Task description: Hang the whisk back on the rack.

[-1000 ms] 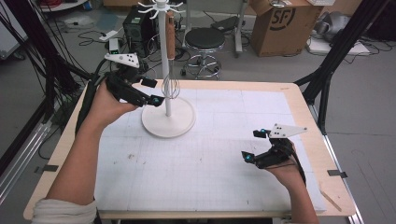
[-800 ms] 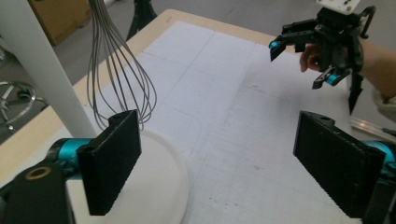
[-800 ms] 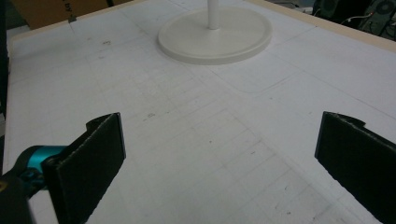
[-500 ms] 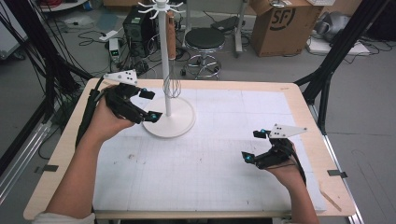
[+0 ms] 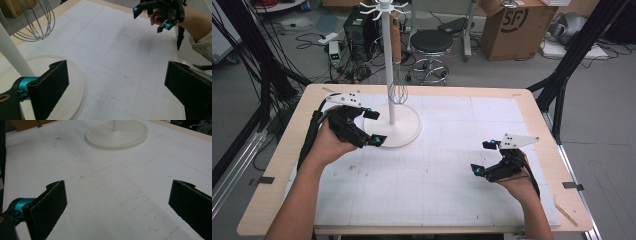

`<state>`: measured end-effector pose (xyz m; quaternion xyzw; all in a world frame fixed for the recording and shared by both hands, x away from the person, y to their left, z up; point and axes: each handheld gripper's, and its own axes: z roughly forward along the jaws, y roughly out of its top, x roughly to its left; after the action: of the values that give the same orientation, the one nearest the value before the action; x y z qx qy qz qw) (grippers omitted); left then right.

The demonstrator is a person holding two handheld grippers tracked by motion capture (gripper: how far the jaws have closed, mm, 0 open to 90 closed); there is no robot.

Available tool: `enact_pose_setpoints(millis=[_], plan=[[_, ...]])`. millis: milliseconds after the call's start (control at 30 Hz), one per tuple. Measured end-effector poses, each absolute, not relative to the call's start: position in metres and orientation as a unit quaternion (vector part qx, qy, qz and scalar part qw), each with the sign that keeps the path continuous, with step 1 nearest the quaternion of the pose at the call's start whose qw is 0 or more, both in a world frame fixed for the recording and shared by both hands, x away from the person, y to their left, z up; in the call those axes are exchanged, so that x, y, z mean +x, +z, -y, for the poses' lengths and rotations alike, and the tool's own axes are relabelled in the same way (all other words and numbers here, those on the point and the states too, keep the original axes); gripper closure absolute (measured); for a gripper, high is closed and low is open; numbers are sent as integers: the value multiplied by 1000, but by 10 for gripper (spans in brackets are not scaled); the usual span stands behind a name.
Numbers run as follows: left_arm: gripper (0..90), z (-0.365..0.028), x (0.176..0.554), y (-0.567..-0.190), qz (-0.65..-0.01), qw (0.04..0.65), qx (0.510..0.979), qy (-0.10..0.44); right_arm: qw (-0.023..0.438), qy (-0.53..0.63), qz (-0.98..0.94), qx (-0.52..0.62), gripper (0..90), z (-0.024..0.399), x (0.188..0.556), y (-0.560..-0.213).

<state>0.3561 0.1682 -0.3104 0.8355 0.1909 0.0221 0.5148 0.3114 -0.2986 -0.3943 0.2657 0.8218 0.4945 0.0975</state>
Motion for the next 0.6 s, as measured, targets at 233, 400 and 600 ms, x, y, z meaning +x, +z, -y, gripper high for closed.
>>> enact_pose_setpoints(millis=[233,400,600], plan=[[16,-169,350,-326,-209,511,834,17,95,497,-821,263,7,299,311,-395],[16,-170,342,-337,-206,520,829,11,90,495,-824,261,8,300,311,-397],[16,-177,332,-352,-219,514,829,21,87,498,-823,259,7,301,310,-397]])
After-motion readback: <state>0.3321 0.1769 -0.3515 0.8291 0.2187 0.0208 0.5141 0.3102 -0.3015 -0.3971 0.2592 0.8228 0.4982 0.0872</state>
